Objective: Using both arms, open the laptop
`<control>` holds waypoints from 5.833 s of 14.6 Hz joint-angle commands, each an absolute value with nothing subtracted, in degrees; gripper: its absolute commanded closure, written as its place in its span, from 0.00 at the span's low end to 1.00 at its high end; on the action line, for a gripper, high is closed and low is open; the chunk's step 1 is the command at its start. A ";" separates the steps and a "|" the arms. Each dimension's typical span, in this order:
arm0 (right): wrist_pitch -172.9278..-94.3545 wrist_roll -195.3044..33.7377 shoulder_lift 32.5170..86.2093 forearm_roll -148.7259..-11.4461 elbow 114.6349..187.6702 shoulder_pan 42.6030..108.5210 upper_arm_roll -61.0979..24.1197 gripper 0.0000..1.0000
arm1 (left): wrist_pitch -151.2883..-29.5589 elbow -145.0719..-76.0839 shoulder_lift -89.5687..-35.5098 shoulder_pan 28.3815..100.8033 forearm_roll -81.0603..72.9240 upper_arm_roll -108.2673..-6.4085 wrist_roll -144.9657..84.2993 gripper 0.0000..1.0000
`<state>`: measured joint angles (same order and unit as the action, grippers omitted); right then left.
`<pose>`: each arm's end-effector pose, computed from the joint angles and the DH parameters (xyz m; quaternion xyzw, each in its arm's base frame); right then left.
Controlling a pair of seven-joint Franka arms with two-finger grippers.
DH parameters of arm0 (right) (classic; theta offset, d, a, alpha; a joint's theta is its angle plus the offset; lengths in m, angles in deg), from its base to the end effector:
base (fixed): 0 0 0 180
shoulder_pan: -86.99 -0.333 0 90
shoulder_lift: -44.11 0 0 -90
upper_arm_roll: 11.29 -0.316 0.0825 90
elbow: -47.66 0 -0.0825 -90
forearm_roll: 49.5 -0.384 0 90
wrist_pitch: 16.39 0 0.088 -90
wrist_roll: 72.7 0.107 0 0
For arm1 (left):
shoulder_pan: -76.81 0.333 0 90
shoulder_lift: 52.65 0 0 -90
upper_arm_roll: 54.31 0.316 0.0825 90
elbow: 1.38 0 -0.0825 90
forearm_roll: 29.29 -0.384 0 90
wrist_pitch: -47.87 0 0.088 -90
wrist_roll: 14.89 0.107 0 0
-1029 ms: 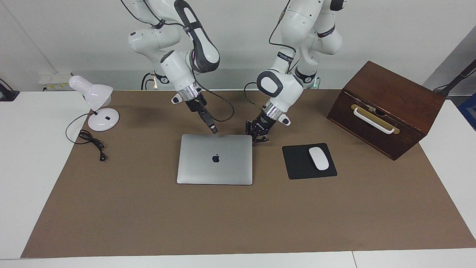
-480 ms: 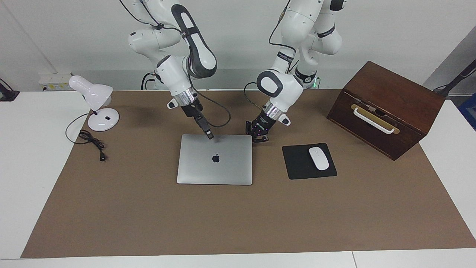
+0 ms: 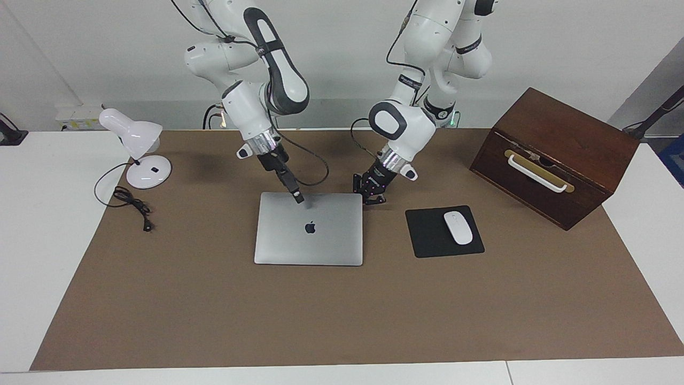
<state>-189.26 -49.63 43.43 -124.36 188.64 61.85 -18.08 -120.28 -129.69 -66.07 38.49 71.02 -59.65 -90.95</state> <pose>0.4428 0.1917 0.3295 -0.8032 0.4970 -0.0866 0.3167 0.4220 -0.3156 0.2665 0.4000 0.8427 -0.2171 0.2875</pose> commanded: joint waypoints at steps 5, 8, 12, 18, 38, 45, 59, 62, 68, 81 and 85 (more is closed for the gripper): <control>-187.61 -52.66 44.99 -125.17 185.22 62.55 -17.00 0.00 | -121.41 -128.38 -69.88 37.96 72.31 -59.06 -88.98 1.00; -187.87 -52.04 45.60 -125.26 183.46 62.47 -17.18 0.00 | -121.41 -128.47 -69.88 37.87 72.31 -59.06 -88.89 1.00; -187.87 -52.13 46.48 -125.26 181.44 62.47 -17.18 0.00 | -121.41 -128.47 -69.88 37.87 72.31 -59.06 -88.81 1.00; -187.61 -52.57 48.06 -125.26 176.08 62.55 -16.39 0.00 | -121.41 -128.47 -69.88 37.87 72.40 -59.06 -88.72 1.00; -183.66 -54.94 53.60 -124.82 160.70 62.55 -7.60 0.00 | -121.49 -128.47 -69.88 37.96 72.48 -59.06 -88.72 1.00; -181.11 -55.29 56.67 -124.12 156.92 62.55 -5.40 0.00 | -121.49 -128.47 -69.88 37.87 72.57 -59.06 -88.72 1.00; -178.73 -55.21 63.01 -123.06 148.74 62.55 -2.94 0.00 | -121.67 -128.38 -69.88 37.52 72.57 -59.06 -88.72 1.00; -176.19 -55.03 62.74 -122.80 148.56 62.55 -2.24 0.00 | -121.67 -128.38 -69.88 37.52 72.57 -59.06 -88.72 1.00; -171.26 -50.22 58.01 -121.48 152.06 62.47 -1.35 0.00 | -121.58 -128.21 -69.88 37.78 71.96 -58.97 -88.72 1.00; -160.74 -36.05 44.11 -110.43 158.50 62.99 -4.09 0.00 | -121.49 -125.31 -67.86 42.08 67.30 -58.79 -89.16 1.00; -147.30 -37.27 43.41 -99.02 152.62 64.48 2.41 0.00 | -121.41 -124.69 -65.93 44.28 65.82 -58.44 -88.89 1.00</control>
